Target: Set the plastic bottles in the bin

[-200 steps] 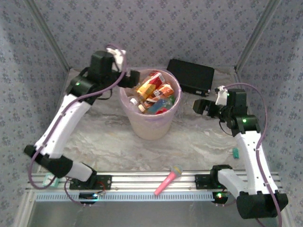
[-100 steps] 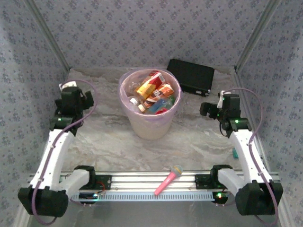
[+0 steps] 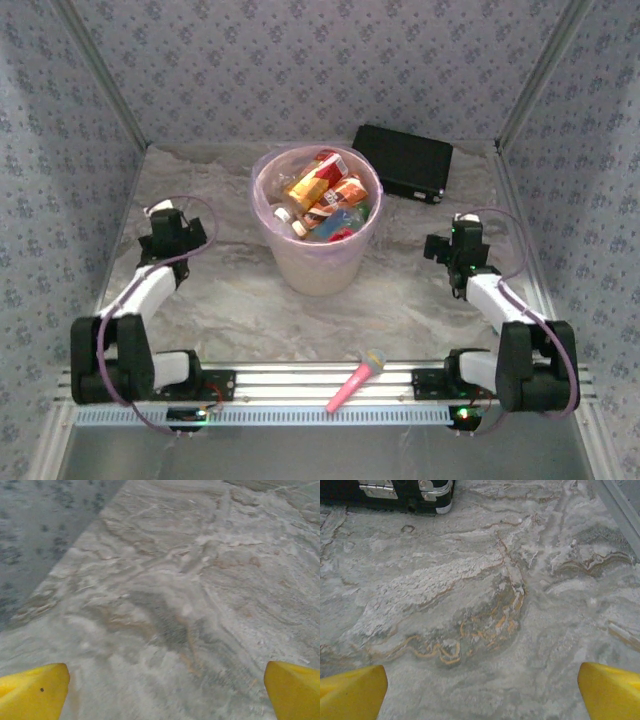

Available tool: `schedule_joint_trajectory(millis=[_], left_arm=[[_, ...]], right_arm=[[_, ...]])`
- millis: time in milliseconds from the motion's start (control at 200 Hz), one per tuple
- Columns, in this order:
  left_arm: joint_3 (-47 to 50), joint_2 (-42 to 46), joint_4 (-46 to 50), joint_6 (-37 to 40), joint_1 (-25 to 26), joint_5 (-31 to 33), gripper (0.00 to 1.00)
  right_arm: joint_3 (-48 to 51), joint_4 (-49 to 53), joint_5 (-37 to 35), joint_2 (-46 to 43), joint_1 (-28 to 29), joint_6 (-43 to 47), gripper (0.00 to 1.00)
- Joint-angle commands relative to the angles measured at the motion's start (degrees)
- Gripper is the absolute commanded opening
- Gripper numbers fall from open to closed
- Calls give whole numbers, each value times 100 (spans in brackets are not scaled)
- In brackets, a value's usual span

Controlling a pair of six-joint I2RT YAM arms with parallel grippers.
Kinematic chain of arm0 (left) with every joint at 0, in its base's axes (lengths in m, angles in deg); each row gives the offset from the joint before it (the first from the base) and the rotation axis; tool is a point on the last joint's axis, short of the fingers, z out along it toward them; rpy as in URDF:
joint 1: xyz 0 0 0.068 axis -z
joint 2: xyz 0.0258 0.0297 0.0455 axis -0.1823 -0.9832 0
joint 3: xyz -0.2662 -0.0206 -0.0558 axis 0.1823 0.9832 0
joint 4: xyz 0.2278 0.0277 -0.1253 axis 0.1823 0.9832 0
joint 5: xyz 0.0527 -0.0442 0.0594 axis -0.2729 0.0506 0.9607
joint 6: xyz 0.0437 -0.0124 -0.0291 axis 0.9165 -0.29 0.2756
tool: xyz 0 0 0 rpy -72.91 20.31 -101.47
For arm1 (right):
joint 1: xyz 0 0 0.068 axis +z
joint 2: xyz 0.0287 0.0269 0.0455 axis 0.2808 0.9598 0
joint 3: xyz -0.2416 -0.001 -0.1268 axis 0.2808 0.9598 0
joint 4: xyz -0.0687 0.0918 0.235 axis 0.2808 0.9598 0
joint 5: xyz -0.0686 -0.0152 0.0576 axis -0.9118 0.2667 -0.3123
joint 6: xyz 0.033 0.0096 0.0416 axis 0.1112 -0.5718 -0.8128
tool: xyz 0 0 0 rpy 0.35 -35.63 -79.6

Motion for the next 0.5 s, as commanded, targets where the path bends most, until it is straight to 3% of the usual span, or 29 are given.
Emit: schedule_joint_trajectory(millis=[0, 195, 345, 400, 495], left_arm=[[45, -383, -1354, 407, 17, -562, 100], [-68, -875, -1482, 710, 1, -731, 100], [170, -1297, -2152, 838, 61, -902, 100], [257, -1363, -2402, 972, 180, -786, 100], [567, -1263, -2873, 1097, 344, -618, 100]], right_arm=[[156, -1321, -305, 297, 133, 210, 100], [89, -2216, -656, 900, 416, 626, 100], [-14, -2621, -727, 1277, 583, 1097, 100], [218, -3423, -748, 1518, 601, 1391, 100], [286, -3379, -462, 1435, 351, 1109, 100]])
